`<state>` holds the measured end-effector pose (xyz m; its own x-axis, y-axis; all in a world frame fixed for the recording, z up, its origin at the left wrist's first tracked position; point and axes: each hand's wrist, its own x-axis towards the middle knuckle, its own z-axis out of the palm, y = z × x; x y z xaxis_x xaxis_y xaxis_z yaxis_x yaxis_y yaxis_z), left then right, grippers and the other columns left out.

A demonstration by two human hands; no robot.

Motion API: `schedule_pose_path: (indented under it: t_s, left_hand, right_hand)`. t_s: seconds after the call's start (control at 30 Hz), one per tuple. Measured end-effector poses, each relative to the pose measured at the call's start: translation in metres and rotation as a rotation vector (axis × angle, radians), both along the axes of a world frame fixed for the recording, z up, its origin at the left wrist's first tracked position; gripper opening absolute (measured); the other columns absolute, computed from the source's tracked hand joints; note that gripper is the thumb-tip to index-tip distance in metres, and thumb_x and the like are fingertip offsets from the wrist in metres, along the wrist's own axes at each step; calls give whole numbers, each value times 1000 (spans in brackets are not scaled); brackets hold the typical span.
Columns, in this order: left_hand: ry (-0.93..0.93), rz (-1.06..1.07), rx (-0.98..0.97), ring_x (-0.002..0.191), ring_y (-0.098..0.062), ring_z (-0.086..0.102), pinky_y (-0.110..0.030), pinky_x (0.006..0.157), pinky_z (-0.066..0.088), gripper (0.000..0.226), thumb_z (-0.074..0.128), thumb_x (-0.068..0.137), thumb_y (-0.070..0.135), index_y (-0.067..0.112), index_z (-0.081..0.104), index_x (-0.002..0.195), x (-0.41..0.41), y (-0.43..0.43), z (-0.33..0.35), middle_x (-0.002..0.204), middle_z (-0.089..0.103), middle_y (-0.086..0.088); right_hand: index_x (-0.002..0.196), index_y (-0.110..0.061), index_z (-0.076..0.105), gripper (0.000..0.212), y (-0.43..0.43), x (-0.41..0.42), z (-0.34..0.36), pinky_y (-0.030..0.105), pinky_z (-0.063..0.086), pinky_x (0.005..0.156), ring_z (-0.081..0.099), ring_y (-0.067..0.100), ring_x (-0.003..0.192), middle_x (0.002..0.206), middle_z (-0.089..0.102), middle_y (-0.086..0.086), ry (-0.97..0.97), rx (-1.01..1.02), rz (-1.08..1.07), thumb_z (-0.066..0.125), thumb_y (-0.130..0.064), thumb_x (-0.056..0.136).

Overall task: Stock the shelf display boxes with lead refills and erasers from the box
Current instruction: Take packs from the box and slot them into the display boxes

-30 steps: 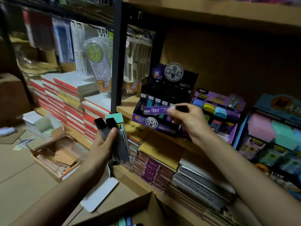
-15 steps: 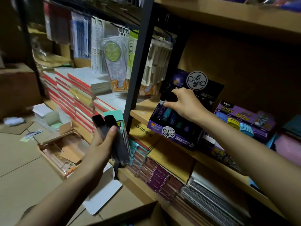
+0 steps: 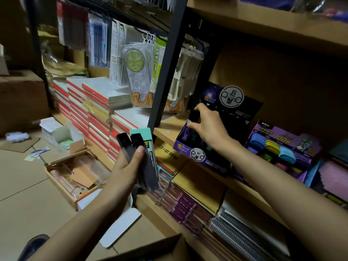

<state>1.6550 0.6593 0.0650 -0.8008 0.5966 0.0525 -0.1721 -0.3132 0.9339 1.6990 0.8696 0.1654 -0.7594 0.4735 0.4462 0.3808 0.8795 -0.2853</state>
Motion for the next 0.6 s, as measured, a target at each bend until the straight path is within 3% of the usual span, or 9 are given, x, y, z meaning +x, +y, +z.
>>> schedule_pose_path:
  t_s: [0.17, 0.27, 0.33, 0.4, 0.43, 0.5, 0.6]
  left_hand:
    - [-8, -11, 12, 79, -7, 69, -16, 50, 51, 51, 48, 81, 48, 24, 48, 125, 3, -2, 7, 108, 65, -1]
    - [-8, -35, 5, 83, -8, 69, -18, 55, 53, 51, 49, 81, 47, 23, 50, 125, 4, -5, 8, 108, 66, 0]
    - [-15, -64, -8, 81, -6, 70, -19, 55, 54, 49, 51, 78, 48, 24, 52, 121, 6, -6, 7, 99, 69, 4]
    - [-10, -113, -33, 82, -8, 70, -21, 56, 55, 48, 53, 75, 51, 26, 53, 117, 10, -5, 6, 92, 71, 7]
    - [-4, -133, -44, 84, -9, 70, -24, 59, 55, 49, 54, 73, 53, 28, 54, 115, 13, -5, 5, 93, 72, 6]
    - [-2, -172, -60, 83, -10, 70, -28, 63, 55, 49, 55, 70, 55, 29, 55, 111, 20, -1, 2, 95, 71, 3]
    - [-45, -230, -77, 73, -7, 70, -25, 60, 54, 35, 56, 75, 51, 30, 56, 104, 34, 11, 0, 82, 72, 6]
  right_hand:
    - [115, -11, 41, 41, -5, -3, -3, 46, 55, 70, 63, 32, 78, 81, 62, 13, -74, 118, -26, 68, -21, 85]
    - [136, -18, 27, 62, -14, 7, 2, 43, 56, 70, 65, 28, 76, 84, 65, 12, -63, 98, 10, 65, -24, 88]
    - [134, -20, 35, 52, -29, 20, 5, 37, 57, 64, 66, 21, 69, 78, 66, 7, -6, -61, 85, 60, -30, 90]
    - [109, -20, 55, 23, -50, 36, -3, 29, 56, 58, 66, 15, 64, 73, 67, 3, 23, -365, 162, 55, -35, 92]
    - [96, -19, 59, 18, -61, 43, -10, 26, 54, 55, 64, 13, 62, 71, 66, 2, 24, -528, 194, 52, -36, 93]
    - [84, -16, 61, 24, -78, 58, -27, 22, 49, 51, 59, 11, 60, 70, 61, 2, 30, -766, 226, 50, -35, 95]
    - [86, -8, 64, 25, -86, 78, -47, 19, 45, 54, 56, 7, 61, 73, 60, 2, 84, -933, 202, 55, -30, 93]
